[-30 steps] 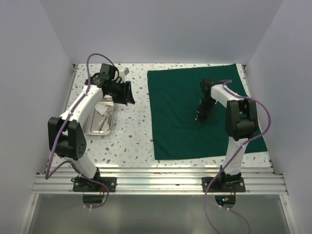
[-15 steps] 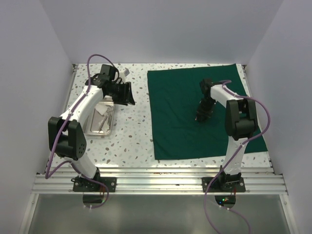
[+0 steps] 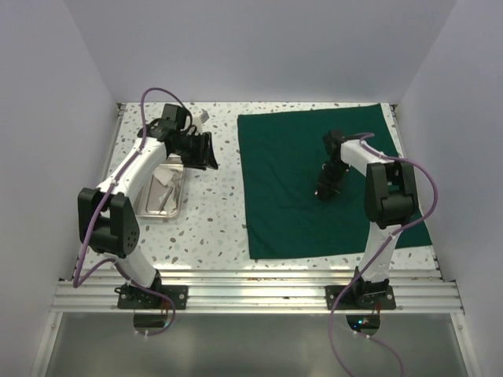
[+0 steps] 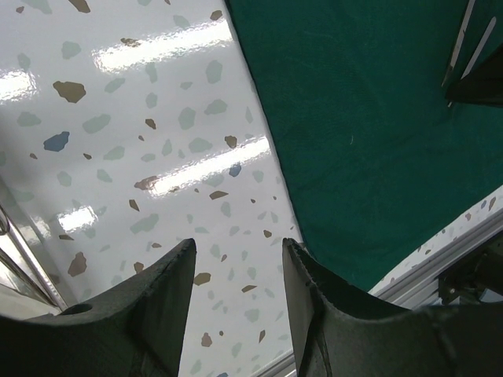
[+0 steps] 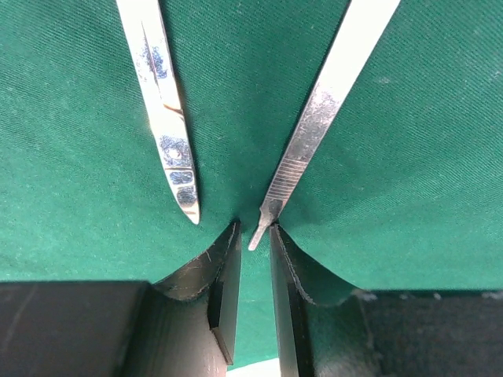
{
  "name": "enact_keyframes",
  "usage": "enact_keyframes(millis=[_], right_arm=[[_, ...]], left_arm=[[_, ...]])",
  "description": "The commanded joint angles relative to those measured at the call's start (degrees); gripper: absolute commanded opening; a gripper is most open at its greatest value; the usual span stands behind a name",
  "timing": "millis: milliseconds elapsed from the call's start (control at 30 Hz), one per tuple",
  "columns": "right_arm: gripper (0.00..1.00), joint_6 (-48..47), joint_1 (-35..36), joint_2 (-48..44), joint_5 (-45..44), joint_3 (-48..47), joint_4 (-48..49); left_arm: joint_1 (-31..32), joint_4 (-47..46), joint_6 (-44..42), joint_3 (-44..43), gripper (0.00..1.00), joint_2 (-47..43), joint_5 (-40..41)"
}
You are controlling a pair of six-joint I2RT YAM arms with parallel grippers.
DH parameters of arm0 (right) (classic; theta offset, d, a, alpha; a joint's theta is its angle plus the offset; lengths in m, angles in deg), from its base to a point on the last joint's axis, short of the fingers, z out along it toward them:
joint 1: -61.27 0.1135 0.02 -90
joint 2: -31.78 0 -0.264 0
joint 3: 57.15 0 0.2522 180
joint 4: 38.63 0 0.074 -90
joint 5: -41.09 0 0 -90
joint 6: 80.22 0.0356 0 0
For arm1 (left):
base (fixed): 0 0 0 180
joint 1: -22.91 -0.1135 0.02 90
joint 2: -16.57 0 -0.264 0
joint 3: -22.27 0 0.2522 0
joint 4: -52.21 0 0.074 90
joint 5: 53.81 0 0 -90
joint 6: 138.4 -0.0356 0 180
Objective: Prepare the surgical pack
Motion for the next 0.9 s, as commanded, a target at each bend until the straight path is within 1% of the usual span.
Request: enact_keyframes(millis=[0, 167, 300, 500, 533, 567, 633, 867], right_arm=[[0.25, 0.26, -0.21, -1.14, -0.64, 3.09, 0.5], [0.24, 0.26, -0.21, 0.88, -0.37, 2.75, 1.47], [0.22, 0.43, -0.3, 2.11, -1.25, 2.57, 1.65], [0.08, 1.14, -0.3, 1.06, -1.25, 2.4, 1.91], [0.03, 1.05, -0.3, 0.88, -1.34, 2.31, 1.74], [0.0, 0.88, -0.3, 0.53, -1.34, 1.79, 1.21], [0.0, 0.61, -0.3, -0.08, -1.17, 1.35, 0.42], [0.0, -1.94, -0.38, -6.41, -0.99, -1.29, -3.88]], left_arm=[[0.01, -1.05, -0.44, -0.05, 0.52, 0.48, -1.47], [0.01, -0.79, -0.7, -0.14, 0.52, 0.57, -1.56], [0.01, -0.44, -0.97, -0.14, 0.52, 0.48, -1.3], [-0.08, -0.26, -1.41, 0.3, 0.52, 0.22, -0.95], [0.01, -0.43, -1.41, 0.38, 0.52, 0.3, -0.95], [0.01, -0.44, -1.32, 0.47, 0.52, 0.3, -1.03], [-0.08, -0.61, -1.32, 0.39, 0.52, 0.22, -1.21], [-0.08, -0.7, -0.88, -0.93, 0.53, 1.09, -3.49]])
